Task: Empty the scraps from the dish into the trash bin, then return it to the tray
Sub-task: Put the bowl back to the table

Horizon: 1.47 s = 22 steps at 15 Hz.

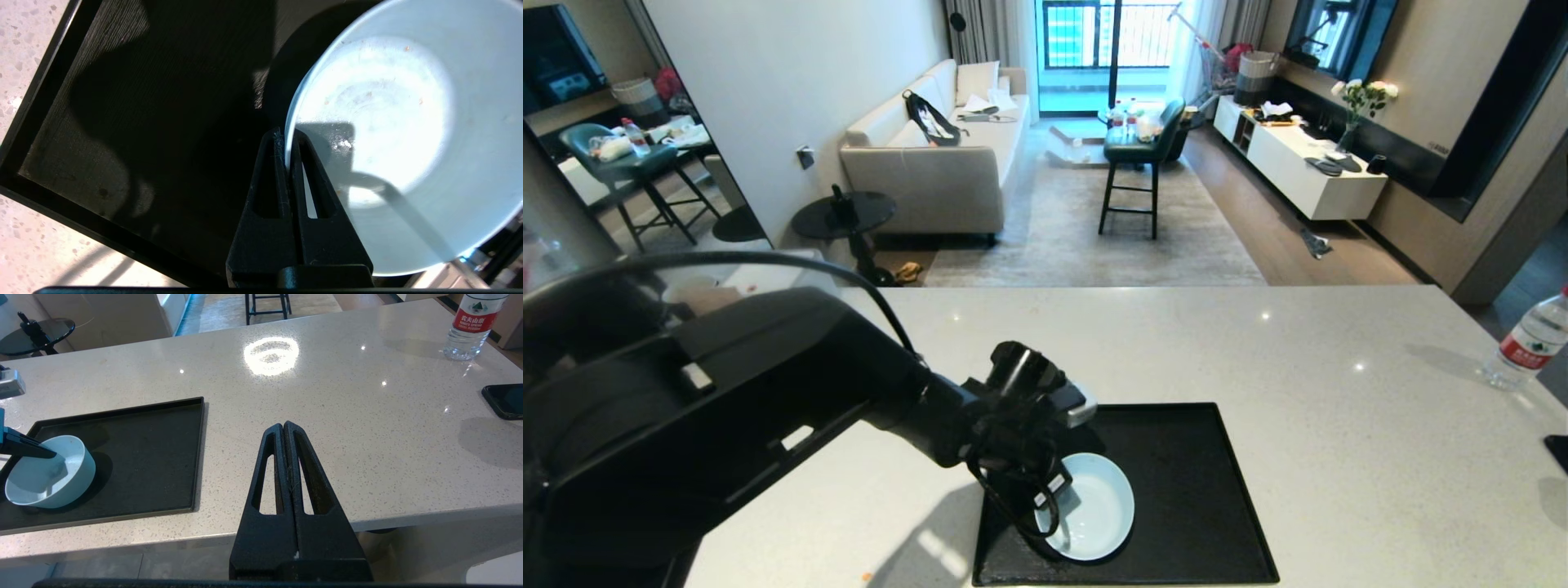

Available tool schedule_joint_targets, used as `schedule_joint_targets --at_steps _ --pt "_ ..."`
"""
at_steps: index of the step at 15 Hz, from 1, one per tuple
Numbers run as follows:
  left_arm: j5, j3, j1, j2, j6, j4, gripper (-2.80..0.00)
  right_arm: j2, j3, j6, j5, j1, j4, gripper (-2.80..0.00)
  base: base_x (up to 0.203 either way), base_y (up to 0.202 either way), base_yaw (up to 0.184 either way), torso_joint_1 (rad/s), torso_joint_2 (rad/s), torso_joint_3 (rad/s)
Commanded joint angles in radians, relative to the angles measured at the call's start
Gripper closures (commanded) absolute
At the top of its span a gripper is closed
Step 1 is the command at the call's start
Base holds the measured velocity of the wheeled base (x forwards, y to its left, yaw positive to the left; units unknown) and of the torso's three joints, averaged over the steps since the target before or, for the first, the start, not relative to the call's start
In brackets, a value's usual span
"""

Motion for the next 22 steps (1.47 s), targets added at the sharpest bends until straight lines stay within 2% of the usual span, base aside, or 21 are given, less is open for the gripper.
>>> schedule_joint_targets --at_steps 1,7,8,10,14,18,22 --pt "0.002 -0.002 0.024 0.019 0.050 0.001 0.00 0.000 0.000 0.001 0.000 0.000 0.000 0.00 0.000 0.000 0.000 0.000 0.00 0.000" --pt "0.016 -0.022 0.038 0.000 0.063 0.044 0.00 0.000 0.000 0.001 0.000 0.000 0.000 0.00 0.000 0.000 0.000 0.000 0.00 0.000" --pt "0.017 -0.021 0.037 -0.006 0.069 0.044 -2.80 0.000 0.000 0.001 0.000 0.000 0.000 0.00 0.000 0.000 0.000 0.000 0.00 0.000" --pt "0.016 -0.022 0.036 -0.011 0.093 0.043 -2.80 0.000 0.000 0.001 0.000 0.000 0.000 0.00 0.000 0.000 0.000 0.000 0.00 0.000" --pt "0.014 -0.022 0.036 -0.060 0.074 0.043 -2.80 0.000 0.000 0.001 0.000 0.000 0.000 0.00 0.000 0.000 0.000 0.000 0.00 0.000" --pt "0.014 0.002 0.034 -0.196 0.024 0.044 -2.80 0.000 0.000 0.001 0.000 0.000 0.000 0.00 0.000 0.000 0.000 0.000 0.00 0.000" --pt "0.013 0.056 0.037 -0.380 -0.052 0.042 -2.80 0.001 0.000 0.001 0.000 0.000 0.000 0.00 0.000 0.000 0.000 0.000 0.00 0.000"
